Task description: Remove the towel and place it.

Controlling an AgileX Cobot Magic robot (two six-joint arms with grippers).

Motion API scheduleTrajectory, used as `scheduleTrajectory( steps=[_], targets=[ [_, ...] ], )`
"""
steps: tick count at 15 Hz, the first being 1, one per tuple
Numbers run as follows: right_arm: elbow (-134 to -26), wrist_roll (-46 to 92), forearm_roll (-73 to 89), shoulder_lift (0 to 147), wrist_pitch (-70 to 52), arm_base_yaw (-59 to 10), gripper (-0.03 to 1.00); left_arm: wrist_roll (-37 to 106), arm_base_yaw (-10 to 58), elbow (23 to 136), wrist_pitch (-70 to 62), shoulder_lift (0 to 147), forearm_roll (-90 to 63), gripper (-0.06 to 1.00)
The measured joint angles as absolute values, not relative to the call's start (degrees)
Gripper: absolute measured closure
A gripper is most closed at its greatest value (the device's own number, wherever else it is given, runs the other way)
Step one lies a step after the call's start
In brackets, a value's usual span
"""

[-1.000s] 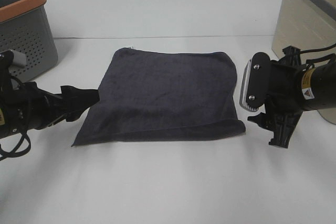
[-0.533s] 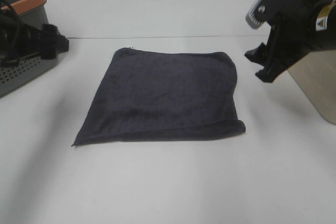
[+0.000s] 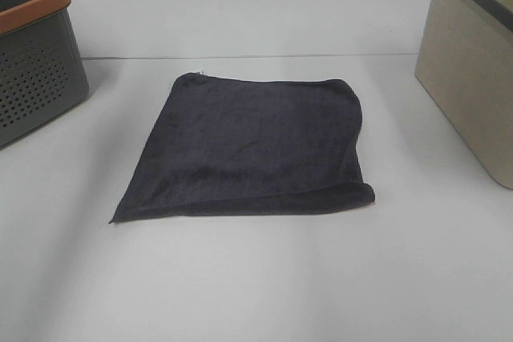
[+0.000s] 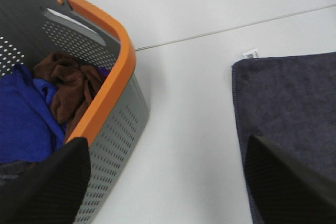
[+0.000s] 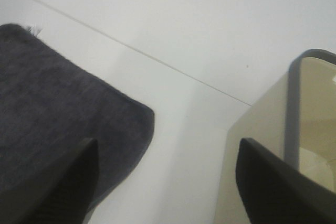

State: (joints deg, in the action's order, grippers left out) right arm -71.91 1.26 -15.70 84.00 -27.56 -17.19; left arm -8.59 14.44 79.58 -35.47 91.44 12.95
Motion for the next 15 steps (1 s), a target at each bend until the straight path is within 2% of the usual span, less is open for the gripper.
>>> scheduleTrajectory(
  steps=[3,4,7,12,15],
  targets=[
    [-81.82,-4.98,-19.65,86.29,-37.70,-17.13,0.25,-4.93,14.44,91.10,-43.77,95.28,7.79,0.19],
    [-88.01,-4.93,-19.60,87.89,-45.21,-17.13,0.25,-4.76,13.52,97.92,-48.19,96.89,5.39,0.19],
    [-96.37,-2.41,-17.82,90.36,-54.83,-16.90,0.25,-4.70,8.25,104.85,-53.17,97.29,0.00,0.16],
    [-106.74,-0.69,-13.01,94.71,-66.81,-16.62,0.25,-3.21,-0.29,106.68,-63.48,96.89,-3.50,0.15],
    [-108.06,2.52,-3.72,95.80,-69.33,-10.94,0.25,-1.83,-2.29,106.68,-69.21,95.28,-2.52,0.15]
  ],
)
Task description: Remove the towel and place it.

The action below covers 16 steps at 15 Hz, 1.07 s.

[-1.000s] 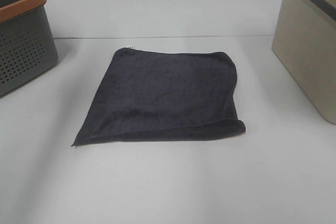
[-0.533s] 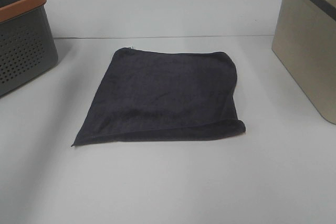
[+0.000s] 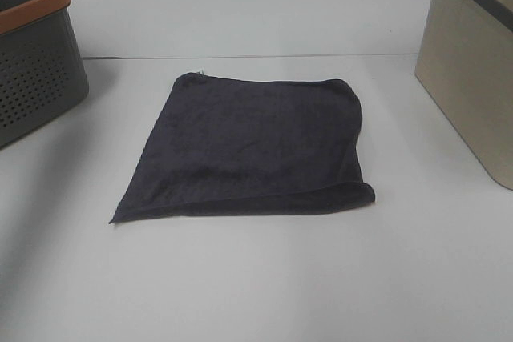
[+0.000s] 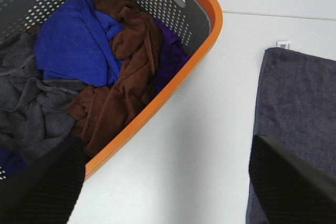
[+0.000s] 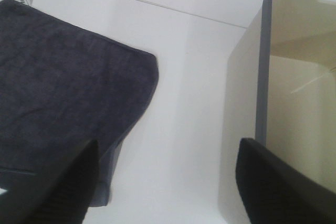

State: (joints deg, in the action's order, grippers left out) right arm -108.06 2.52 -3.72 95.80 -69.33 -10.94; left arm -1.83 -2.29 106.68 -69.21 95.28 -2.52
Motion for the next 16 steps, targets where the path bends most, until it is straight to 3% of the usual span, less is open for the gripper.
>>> scheduleTrajectory(
  steps=[3,9,13,14,16],
  targets=[
    [-107.72,3.55,2.29,95.23,-69.79,-5.10,0.25,-1.72,-2.29,106.17,-69.44,92.30,1.49,0.15],
    [-92.93,6.53,1.15,81.93,-69.84,-5.10,0.25,-1.89,-2.29,93.22,-69.50,79.07,2.81,0.15],
    [-79.18,8.02,1.09,72.42,-69.79,-5.10,0.25,-1.89,-2.29,76.03,-67.09,66.12,1.49,0.15],
    [-69.90,8.02,1.09,66.41,-69.27,-5.10,0.25,-1.89,-2.29,66.81,-64.52,58.56,1.09,0.15],
    [-62.17,8.02,1.20,61.02,-67.27,-5.10,0.25,-1.89,-2.29,58.56,-63.14,50.88,0.46,0.15]
  ],
)
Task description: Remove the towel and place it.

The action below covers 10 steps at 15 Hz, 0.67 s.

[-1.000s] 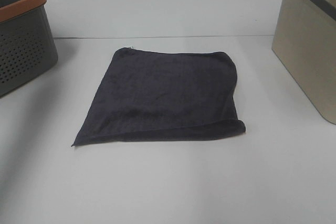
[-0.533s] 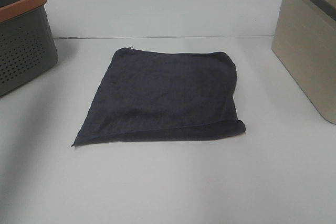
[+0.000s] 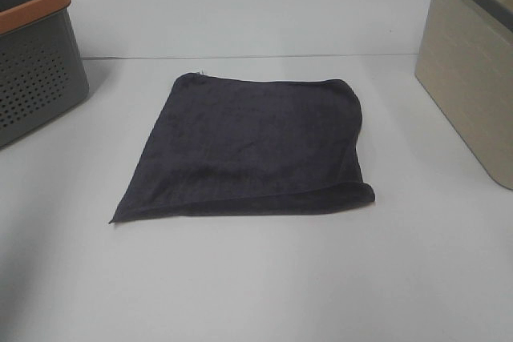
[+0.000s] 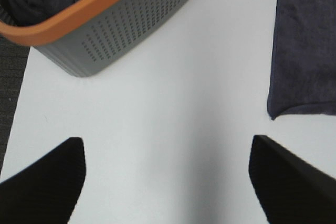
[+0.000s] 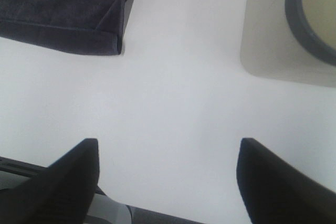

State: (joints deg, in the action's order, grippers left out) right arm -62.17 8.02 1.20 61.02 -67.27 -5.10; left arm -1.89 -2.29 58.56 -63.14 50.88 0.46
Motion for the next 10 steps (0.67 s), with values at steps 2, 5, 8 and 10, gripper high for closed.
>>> scheduleTrajectory(
  steps=[2,5,8,10],
  targets=[
    [-55.12,8.02,1.20,54.95,-65.26,-5.10,0.25,-1.95,-2.29,50.36,-62.97,43.26,0.00,0.15],
    [-46.47,8.02,2.06,46.07,-62.97,-5.10,0.25,-2.29,-2.29,43.09,-62.97,33.98,0.00,0.15],
    [-40.85,8.02,3.27,38.73,-62.62,-5.10,0.25,-3.44,-2.29,36.90,-62.97,24.69,0.00,0.15],
    [-35.87,8.02,3.38,31.11,-62.57,-5.10,0.25,-3.67,-2.29,33.23,-62.97,16.96,0.00,0.15]
  ],
)
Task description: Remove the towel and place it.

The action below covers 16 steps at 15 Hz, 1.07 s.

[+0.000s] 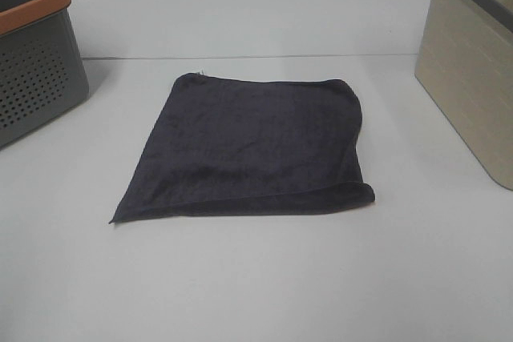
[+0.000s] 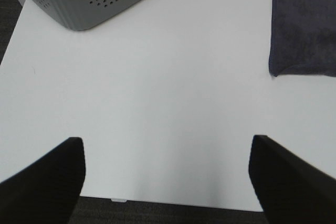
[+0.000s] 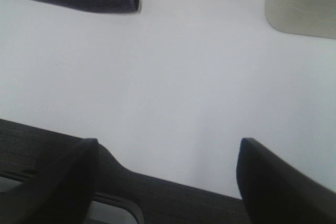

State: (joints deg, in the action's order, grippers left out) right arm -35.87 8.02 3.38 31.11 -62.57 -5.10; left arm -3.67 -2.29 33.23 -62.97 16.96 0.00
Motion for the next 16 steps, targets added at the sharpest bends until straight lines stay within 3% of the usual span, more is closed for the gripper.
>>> scheduleTrajectory(
  steps=[7,16],
  targets=[
    [-29.28,9.80,4.64,18.39,-61.08,-5.10,0.25,-3.61,-2.29,30.31,-61.54,2.01,0.00,0.15],
    [-28.99,10.08,4.93,0.97,-60.73,-5.10,0.25,-3.44,-2.29,29.39,-60.28,-0.29,0.00,0.15]
  ],
)
